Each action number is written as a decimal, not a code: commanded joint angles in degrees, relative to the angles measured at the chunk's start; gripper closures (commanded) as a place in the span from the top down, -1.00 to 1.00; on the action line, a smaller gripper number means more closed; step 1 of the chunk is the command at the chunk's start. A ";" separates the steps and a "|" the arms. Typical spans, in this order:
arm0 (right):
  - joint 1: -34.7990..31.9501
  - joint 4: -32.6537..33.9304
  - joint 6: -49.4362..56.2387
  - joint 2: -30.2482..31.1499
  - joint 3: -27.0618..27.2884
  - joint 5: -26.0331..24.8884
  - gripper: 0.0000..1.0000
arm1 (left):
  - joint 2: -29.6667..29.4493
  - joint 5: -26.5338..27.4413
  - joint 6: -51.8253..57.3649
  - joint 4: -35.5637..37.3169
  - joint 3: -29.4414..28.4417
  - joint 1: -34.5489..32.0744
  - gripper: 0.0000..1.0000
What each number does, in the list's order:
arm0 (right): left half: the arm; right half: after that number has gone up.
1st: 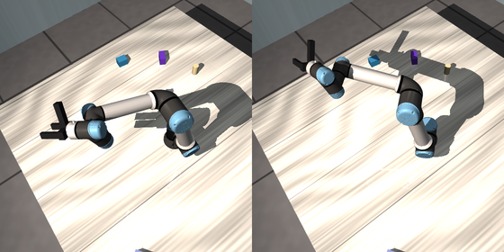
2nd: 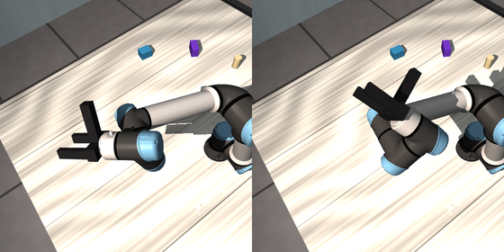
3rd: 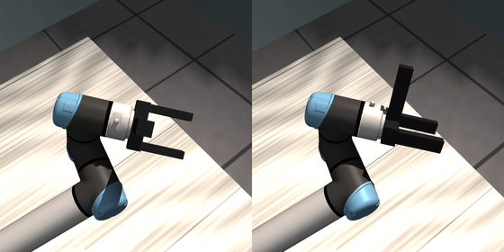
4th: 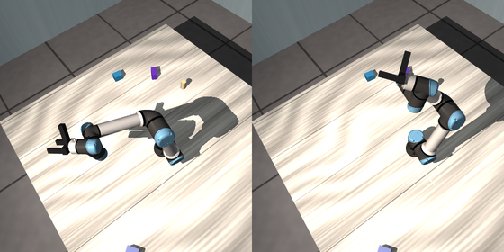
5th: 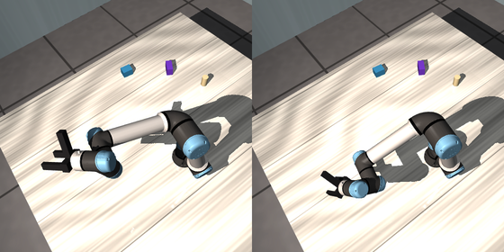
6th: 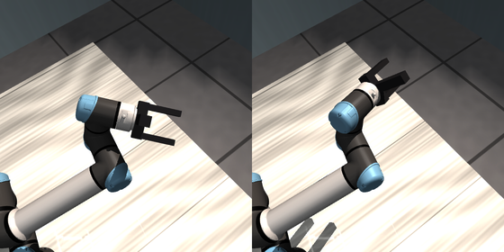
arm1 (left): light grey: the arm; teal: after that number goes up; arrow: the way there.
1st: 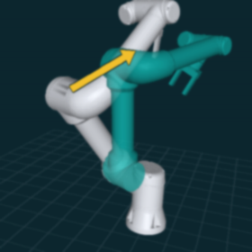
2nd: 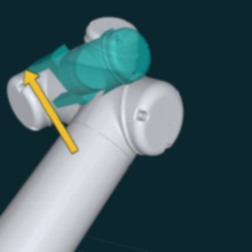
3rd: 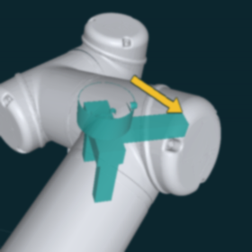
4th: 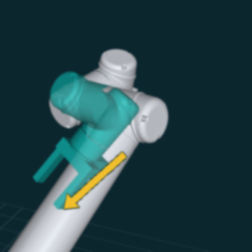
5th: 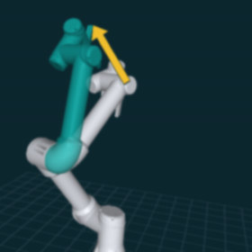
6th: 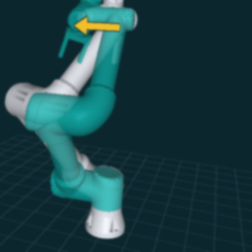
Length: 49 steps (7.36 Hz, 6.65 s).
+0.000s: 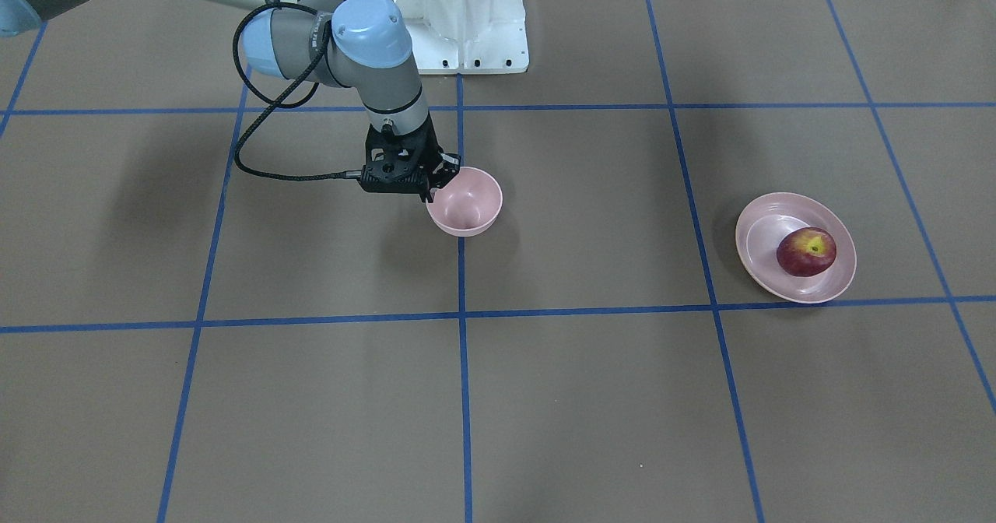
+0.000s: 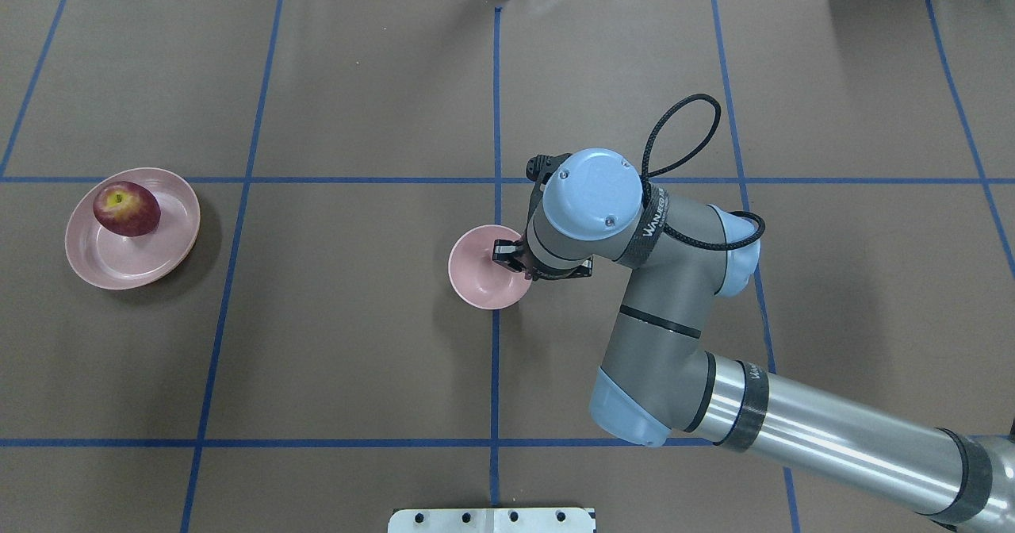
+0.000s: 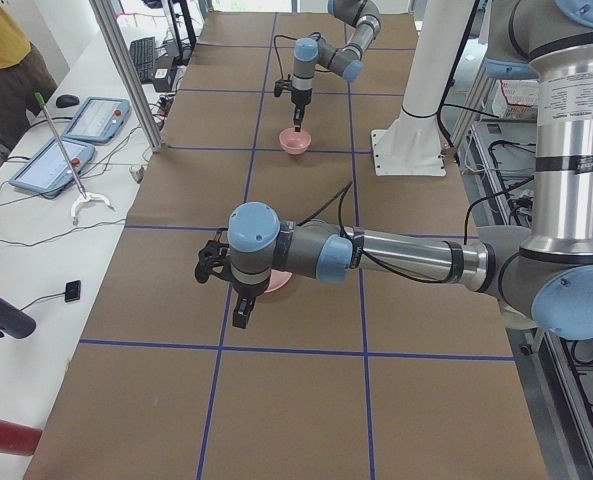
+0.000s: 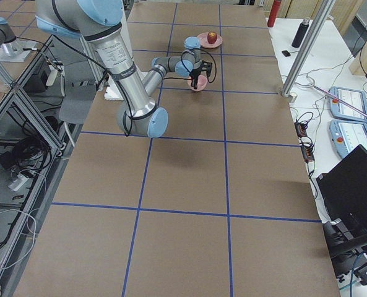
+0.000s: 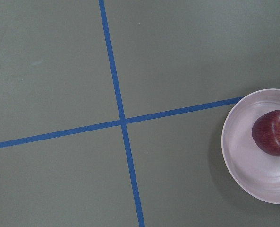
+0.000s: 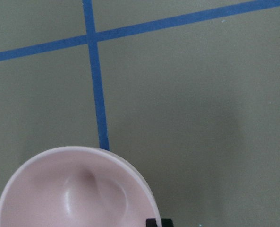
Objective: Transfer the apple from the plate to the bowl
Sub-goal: 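Slide the pink bowl with the right gripper toward the table center, then release the bowl and raise the right arm while the left arm nears the plate, then lower the left gripper over the red apple on the plate and grasp it, then carry the apple with the left gripper over the pink bowl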
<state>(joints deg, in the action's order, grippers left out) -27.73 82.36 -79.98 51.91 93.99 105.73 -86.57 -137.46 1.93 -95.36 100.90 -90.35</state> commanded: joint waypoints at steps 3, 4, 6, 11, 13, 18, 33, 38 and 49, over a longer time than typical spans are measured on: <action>-0.04 -0.18 0.27 0.04 -0.30 0.00 0.30 | 0.00 0.00 0.00 0.00 0.00 0.08 0.96; -0.04 -0.09 0.27 0.04 0.14 -0.35 0.99 | 0.00 0.00 0.00 0.00 0.00 0.00 0.96; -4.14 0.87 0.53 0.21 2.06 2.00 1.00 | 0.00 0.00 -0.18 0.00 0.09 0.00 0.96; -30.31 5.97 35.15 9.75 2.43 20.54 1.00 | -6.49 0.44 -11.11 -0.70 2.10 7.88 0.98; -40.34 5.97 54.40 18.54 2.43 23.98 1.00 | -10.34 2.36 -21.30 -0.70 2.99 14.82 0.98; -59.88 5.97 87.89 39.74 2.34 23.90 1.00 | -14.68 8.96 -31.91 -0.79 1.95 26.87 0.98; -59.90 5.97 87.01 40.20 1.73 24.08 1.00 | -12.66 12.30 -32.52 -19.07 -11.69 32.25 0.98; -59.81 5.97 86.93 40.20 1.55 24.08 1.00 | -13.10 12.30 -32.34 -19.34 -14.15 33.13 0.98; -59.81 5.71 86.84 40.38 1.03 24.08 1.00 | -20.87 10.28 -41.60 0.74 0.95 34.78 -0.31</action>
<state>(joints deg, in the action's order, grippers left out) -87.54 88.21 6.87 92.28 95.26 129.81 -102.88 -127.27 -34.02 -102.02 98.23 -56.79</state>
